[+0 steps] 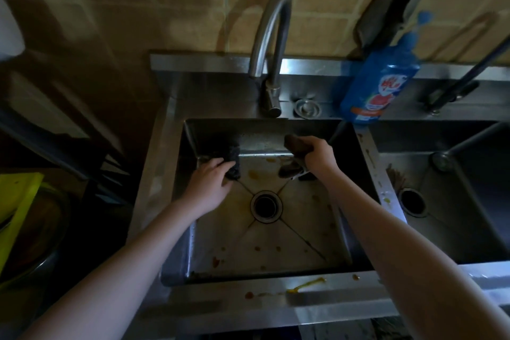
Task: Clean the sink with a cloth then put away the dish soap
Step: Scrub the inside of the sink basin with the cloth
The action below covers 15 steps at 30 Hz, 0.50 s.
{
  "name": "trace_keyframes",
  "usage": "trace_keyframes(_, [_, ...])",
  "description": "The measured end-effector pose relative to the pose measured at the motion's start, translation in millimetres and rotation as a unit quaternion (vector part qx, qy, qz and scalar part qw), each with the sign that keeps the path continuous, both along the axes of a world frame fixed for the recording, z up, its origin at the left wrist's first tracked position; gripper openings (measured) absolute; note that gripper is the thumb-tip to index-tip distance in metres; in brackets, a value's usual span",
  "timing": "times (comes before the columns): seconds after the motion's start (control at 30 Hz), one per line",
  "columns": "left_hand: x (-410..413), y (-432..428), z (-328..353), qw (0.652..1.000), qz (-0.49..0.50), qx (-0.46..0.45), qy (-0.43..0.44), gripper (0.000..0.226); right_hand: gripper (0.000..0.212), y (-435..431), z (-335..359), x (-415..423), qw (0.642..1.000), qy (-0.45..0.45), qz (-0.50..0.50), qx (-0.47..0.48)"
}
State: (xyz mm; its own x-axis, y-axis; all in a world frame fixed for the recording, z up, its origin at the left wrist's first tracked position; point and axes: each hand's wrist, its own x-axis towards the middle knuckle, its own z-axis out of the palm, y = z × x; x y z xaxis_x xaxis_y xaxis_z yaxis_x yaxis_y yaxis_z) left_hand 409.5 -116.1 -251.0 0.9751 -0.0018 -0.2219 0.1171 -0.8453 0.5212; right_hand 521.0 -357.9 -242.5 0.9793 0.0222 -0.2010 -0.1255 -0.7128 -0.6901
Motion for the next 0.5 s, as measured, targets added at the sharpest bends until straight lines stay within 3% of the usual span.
trace_keyframes(0.5, [74.3, -93.5, -4.6, 1.0, 0.02, 0.001, 0.018, 0.052, 0.045, -99.0, -3.6, 99.8, 0.997, -0.061, -0.046, 0.024])
